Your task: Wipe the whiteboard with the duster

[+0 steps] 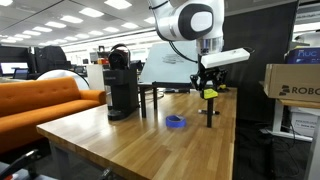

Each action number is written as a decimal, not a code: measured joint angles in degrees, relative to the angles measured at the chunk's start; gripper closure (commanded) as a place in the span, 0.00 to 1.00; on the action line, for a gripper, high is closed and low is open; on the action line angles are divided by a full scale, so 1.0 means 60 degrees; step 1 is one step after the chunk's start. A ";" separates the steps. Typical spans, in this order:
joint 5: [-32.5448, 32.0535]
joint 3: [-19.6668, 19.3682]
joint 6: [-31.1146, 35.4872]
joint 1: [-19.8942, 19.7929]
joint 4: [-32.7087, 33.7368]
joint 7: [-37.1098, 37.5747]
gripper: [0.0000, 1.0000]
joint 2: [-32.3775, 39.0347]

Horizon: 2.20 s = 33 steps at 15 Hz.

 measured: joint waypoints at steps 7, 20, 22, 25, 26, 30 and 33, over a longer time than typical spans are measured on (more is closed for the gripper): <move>0.0475 -0.0380 -0.0583 0.0635 -0.0689 0.0084 0.52 -0.1495; 0.2862 -0.1166 0.0376 0.2136 -0.1248 0.0066 0.53 -0.2255; 0.3272 -0.1030 0.0840 0.2142 -0.1216 0.0066 0.53 -0.2095; 0.3943 -0.0761 0.1489 0.2147 -0.1075 0.0053 0.53 -0.1853; 0.4177 -0.0651 0.1690 0.2148 -0.0996 0.0034 0.52 -0.1781; 0.4952 -0.0235 0.2355 0.2142 -0.0564 -0.0097 0.53 -0.1487; 0.5473 0.0078 0.2710 0.2094 -0.0145 -0.0287 0.53 -0.1237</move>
